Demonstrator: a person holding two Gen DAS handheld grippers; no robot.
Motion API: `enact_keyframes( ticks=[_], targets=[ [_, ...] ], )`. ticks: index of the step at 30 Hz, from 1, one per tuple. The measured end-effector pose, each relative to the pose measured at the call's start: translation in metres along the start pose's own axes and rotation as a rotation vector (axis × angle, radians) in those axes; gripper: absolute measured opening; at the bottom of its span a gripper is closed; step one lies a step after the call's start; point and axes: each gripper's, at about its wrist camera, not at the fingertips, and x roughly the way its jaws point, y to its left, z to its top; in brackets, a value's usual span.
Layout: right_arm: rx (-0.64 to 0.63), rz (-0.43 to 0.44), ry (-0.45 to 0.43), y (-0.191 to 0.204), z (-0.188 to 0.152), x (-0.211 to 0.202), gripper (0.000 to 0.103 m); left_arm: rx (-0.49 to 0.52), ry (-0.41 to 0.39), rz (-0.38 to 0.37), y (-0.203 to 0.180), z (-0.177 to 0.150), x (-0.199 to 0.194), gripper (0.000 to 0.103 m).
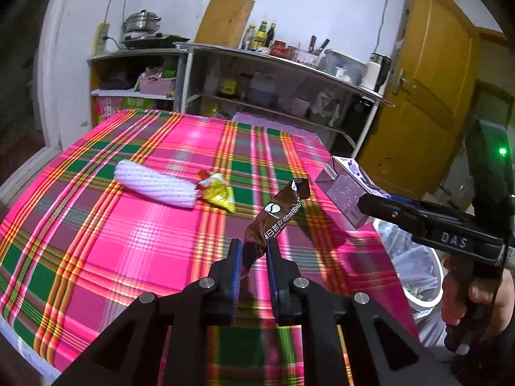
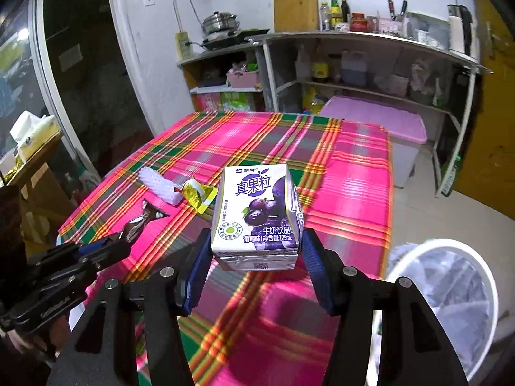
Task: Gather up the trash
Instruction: 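Grasp the purple grape milk carton with the right gripper and lift it toward the bin, then lower both grippers over the bin and release the brown wrapper and carton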
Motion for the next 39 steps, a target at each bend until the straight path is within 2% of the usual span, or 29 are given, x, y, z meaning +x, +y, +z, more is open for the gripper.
enact_keyframes(
  ticks=[21, 39],
  targets=[
    [0.078, -0.072, -0.118, -0.032, -0.036, -0.092, 0.057, 0.112, -0.029, -0.060, -0.079, 0.001, -0.029, 0.015],
    [0.196, -0.169, -0.152, -0.086, -0.066, -0.129, 0.057, 0.231, 0.019, -0.162, -0.152, -0.001, -0.003, 0.015]
  ],
)
